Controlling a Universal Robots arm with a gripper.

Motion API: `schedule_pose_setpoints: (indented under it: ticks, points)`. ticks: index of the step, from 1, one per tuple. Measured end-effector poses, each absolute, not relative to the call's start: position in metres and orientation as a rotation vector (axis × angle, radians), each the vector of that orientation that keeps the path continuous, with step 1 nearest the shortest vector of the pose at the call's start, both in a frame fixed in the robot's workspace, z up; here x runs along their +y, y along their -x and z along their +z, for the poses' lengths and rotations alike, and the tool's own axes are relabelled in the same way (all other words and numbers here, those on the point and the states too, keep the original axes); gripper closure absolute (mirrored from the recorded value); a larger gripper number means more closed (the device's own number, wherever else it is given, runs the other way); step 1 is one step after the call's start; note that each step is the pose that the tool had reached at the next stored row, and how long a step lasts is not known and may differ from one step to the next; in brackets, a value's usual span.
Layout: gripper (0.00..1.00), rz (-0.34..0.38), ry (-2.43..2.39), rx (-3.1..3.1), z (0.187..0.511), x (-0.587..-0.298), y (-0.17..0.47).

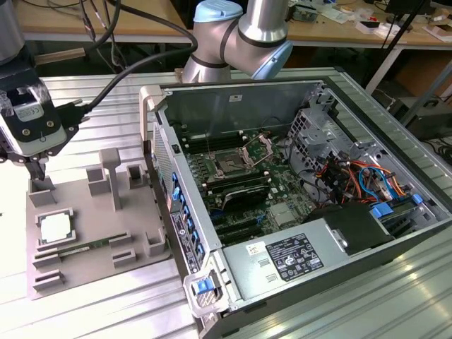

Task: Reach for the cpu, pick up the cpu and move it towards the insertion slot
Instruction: 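Reach for the cpu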

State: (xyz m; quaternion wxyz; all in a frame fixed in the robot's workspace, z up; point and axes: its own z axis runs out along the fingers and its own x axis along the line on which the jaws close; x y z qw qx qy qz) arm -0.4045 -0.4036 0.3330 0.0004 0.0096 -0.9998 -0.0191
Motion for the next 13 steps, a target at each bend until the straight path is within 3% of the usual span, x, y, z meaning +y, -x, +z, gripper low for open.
schedule_pose_setpoints:
  ticks: [13]
  points:
    - [0.89,-0.06,-0.03,-3.14,0.3299,-0.4036,0.4045]
